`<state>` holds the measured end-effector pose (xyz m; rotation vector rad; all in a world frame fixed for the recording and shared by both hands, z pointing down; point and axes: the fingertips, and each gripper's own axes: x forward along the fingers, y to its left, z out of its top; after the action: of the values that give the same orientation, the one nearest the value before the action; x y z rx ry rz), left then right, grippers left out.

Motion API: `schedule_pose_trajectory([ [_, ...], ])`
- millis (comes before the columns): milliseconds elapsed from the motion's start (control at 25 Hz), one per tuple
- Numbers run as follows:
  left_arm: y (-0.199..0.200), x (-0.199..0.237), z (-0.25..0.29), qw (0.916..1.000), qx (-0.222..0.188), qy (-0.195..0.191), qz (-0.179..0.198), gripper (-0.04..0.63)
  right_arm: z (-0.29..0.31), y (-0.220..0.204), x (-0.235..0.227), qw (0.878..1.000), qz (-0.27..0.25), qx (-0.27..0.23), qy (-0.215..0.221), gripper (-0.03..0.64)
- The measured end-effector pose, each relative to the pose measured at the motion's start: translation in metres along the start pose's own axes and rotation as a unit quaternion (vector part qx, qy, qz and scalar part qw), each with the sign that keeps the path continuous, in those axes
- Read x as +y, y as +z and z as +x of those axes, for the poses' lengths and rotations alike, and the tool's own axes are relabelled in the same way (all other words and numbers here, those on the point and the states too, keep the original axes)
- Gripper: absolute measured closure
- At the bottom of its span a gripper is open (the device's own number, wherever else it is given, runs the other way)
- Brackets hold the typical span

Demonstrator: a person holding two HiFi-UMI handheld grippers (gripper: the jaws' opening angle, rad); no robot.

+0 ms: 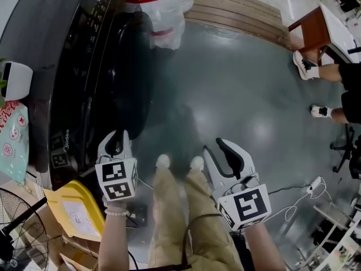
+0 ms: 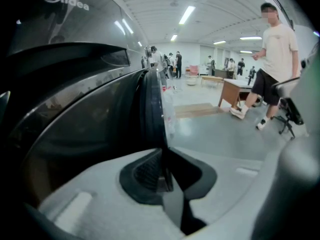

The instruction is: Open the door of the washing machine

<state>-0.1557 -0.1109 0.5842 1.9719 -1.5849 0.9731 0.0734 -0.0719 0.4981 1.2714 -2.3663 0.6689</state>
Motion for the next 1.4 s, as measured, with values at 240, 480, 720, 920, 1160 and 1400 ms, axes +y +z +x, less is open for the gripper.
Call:
schedule_pose_trajectory([
  [240, 0.000, -0.001, 0.000, 1.0000, 0.002, -0.003, -0.005, 0.561, -0.002, -0.001, -0.001, 1.000, -0.001, 0.000, 0.003, 0.503],
  [480, 0.001, -0.002, -0.001, 0.9999, 0.002, -0.004, -0.010, 0.561, -0.004, -0.001, -0.003, 1.000, -0.001, -0.001, 0.003, 0.503],
  [720, 0.001, -0.004, 0.000, 0.9999, 0.004, -0.009, -0.009, 0.561, -0.005, -0.002, -0.003, 1.000, 0.000, -0.001, 0.004, 0.503],
  [920, 0.002, -0.016, 0.000, 0.9996, 0.002, -0.029, -0.005, 0.561, -0.005, -0.003, -0.001, 1.000, 0.001, -0.002, 0.005, 0.503],
  [1160, 0.009, -0.049, 0.001, 0.9975, -0.005, -0.071, 0.008, 0.554, -0.007, -0.004, -0.004, 1.000, 0.002, -0.003, 0.002, 0.503],
  [1400, 0.018, -0.082, 0.005, 0.9939, -0.009, -0.107, 0.023, 0.549, -0.012, -0.005, -0.013, 1.000, 0.005, -0.005, -0.006, 0.503],
])
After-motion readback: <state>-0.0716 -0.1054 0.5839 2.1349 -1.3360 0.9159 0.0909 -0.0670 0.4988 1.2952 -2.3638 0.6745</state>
